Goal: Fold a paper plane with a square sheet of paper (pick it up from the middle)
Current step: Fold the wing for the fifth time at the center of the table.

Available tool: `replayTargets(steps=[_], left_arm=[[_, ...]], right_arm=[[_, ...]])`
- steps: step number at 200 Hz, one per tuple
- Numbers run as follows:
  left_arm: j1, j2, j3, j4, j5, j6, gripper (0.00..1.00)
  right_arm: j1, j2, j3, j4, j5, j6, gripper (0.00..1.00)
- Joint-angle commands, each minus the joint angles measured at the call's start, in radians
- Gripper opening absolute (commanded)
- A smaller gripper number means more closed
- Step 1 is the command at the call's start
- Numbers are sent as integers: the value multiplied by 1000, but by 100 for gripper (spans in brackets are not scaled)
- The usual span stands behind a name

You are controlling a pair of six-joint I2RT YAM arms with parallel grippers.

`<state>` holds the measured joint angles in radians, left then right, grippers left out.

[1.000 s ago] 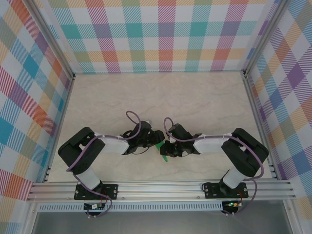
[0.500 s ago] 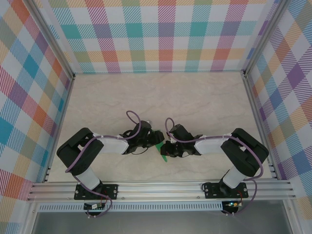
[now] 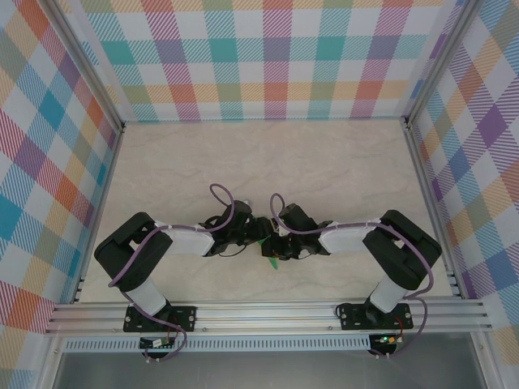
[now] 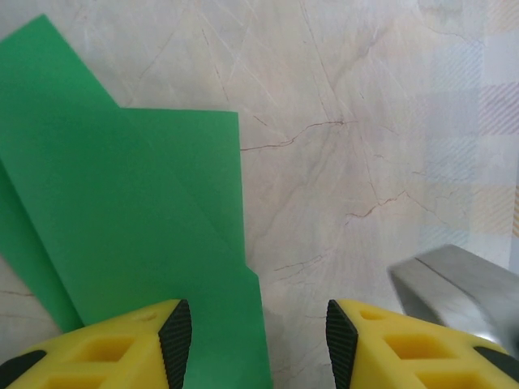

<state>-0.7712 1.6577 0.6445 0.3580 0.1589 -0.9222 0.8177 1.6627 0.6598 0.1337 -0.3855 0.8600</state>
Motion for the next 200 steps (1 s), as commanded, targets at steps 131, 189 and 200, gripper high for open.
replayTargets(steps=[131,189,200], left_arm=[[-13,-294,-43,-212,-80,141,32],[-12,-164,-33,-92,-8,133,27],[-12,-135,-24,-83,-19,134,27]], right_arm=[[-11,32,-108,48,39,40,5],[-11,41,-105,46,36,42,5],[-11,43,-105,47,36,42,5]])
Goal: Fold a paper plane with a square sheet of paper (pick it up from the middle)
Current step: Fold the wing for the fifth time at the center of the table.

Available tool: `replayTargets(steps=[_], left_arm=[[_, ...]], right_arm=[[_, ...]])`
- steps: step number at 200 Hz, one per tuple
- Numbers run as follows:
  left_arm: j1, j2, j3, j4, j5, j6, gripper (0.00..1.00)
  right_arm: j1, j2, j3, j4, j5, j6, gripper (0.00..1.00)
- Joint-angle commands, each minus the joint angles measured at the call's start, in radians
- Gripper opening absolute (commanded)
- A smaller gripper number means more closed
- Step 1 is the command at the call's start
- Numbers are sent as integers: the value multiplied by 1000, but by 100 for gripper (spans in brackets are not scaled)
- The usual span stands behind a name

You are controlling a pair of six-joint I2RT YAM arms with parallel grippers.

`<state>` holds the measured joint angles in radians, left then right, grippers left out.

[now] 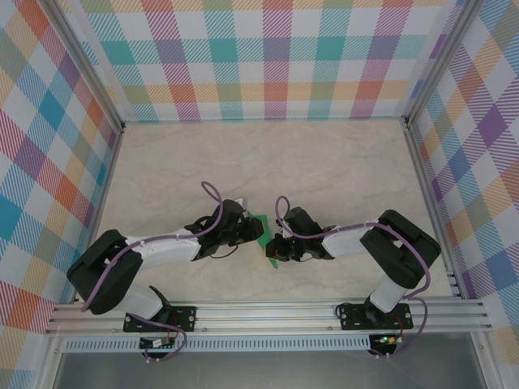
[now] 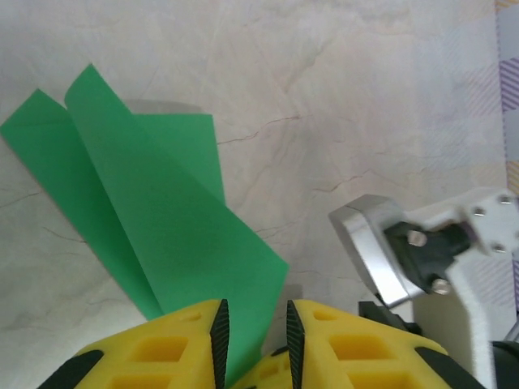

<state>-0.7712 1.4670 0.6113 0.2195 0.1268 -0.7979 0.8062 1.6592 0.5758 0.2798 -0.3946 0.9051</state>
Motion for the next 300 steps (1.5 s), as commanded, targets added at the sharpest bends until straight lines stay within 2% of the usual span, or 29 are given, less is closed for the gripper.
replayTargets(steps=[1,26,44,97,119,176,228,300], left_arm=[[-12,59,9,57,12,10,28],[-12,119,20,101,6,5,29],[-11,144,25,104,-38,-5,29],[-4,178,35,17,-144,-54,30],[-4,149,5,74,-117,-69,30],[-5,25,31,69,-23,-27,34],[-5,126,84,79,28,-8,35],[11,245,112,51,-49,29,34]], right_arm=[[1,46,-22,-99,46,-3,5],[1,50,-23,-100,42,-5,5],[1,48,-28,-102,42,-9,5],[1,53,-34,-119,38,-23,4],[1,59,-31,-119,33,-26,4],[1,62,-19,-124,28,-31,4],[1,63,-19,-119,26,-29,4],[0,63,-33,-120,26,-29,3]])
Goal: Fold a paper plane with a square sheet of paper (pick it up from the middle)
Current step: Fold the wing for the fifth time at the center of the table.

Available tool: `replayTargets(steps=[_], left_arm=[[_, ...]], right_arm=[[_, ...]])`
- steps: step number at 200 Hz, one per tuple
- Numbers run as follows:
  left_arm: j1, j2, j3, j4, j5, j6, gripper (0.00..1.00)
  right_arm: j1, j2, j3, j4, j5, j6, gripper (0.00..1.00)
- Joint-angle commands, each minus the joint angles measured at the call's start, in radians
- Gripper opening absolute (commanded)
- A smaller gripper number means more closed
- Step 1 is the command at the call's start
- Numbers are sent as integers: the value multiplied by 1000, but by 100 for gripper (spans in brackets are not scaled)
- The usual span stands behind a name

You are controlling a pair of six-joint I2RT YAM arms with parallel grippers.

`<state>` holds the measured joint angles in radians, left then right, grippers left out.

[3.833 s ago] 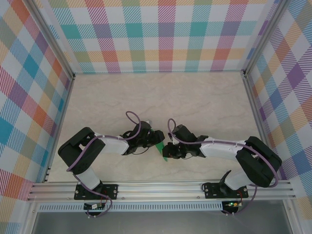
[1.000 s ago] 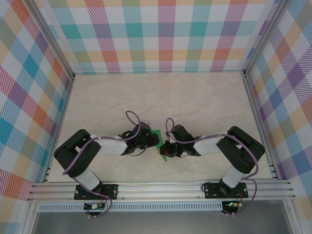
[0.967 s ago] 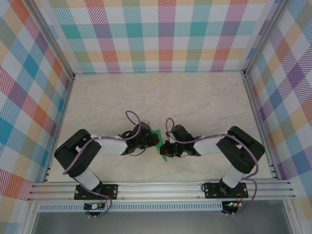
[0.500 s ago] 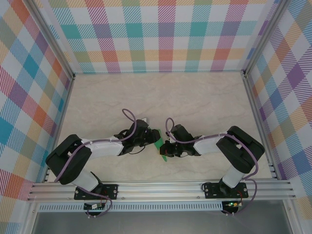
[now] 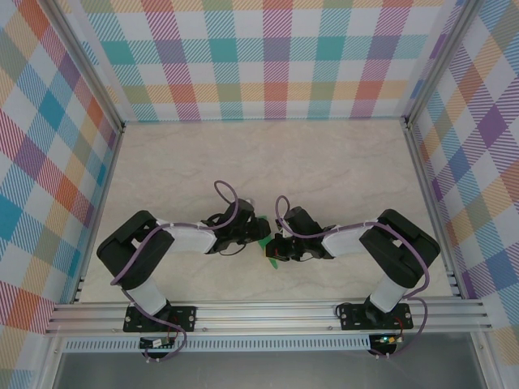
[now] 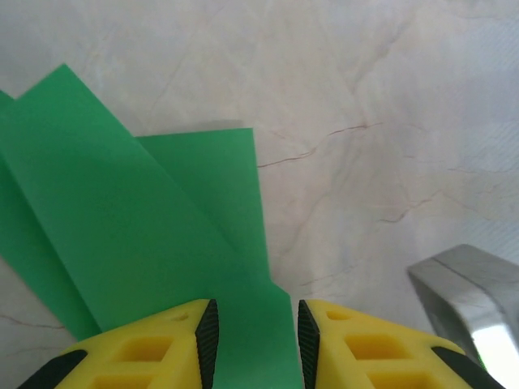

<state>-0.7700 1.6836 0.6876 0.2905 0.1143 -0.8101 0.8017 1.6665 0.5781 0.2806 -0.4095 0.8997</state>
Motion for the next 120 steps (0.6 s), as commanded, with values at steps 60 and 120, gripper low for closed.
replayTargets(steps=[60,120], left_arm=[[61,72,43,-40,-39,65,34],[118,65,61,-62,-13,100,35]], right_arm=[[6,49,-57,-127,46,-28,1],[5,46,-67,-143,49,-41,0]])
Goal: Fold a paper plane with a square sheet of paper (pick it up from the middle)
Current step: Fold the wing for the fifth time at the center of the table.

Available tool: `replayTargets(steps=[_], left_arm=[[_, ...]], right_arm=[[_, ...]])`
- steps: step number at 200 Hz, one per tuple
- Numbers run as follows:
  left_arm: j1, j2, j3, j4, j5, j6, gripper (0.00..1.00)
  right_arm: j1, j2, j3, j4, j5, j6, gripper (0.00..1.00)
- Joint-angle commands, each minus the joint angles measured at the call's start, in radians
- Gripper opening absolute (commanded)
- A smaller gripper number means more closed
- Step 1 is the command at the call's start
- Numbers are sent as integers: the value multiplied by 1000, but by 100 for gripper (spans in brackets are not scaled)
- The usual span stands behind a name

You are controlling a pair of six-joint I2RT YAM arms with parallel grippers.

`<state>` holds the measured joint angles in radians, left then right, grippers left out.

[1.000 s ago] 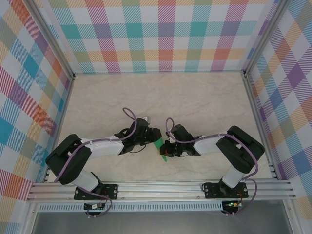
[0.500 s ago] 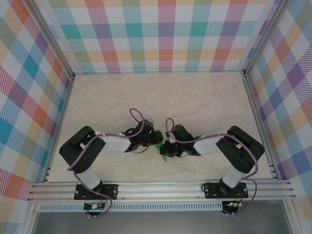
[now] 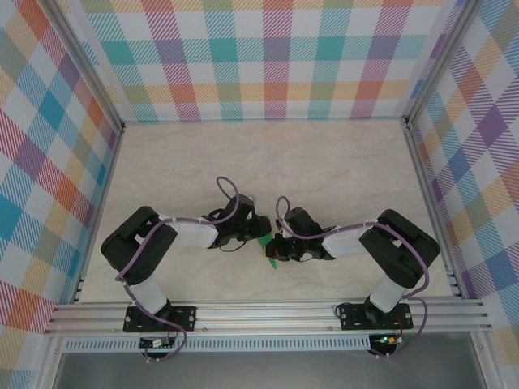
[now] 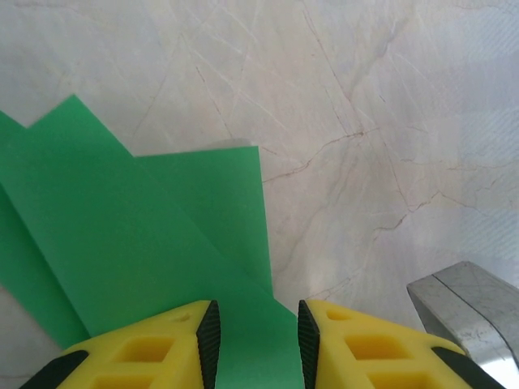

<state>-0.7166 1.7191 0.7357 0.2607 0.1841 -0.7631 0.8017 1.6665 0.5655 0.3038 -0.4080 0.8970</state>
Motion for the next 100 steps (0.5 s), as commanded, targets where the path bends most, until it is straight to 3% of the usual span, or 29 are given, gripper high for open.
replayTargets(steps=[1,100], left_arm=[[66,29,12,-32,-82,54,35],[146,59,33,-25,-37,113,35]], right_arm=[[5,47,-54,-166,47,-39,0],[1,12,-55,-218,39,-79,0]])
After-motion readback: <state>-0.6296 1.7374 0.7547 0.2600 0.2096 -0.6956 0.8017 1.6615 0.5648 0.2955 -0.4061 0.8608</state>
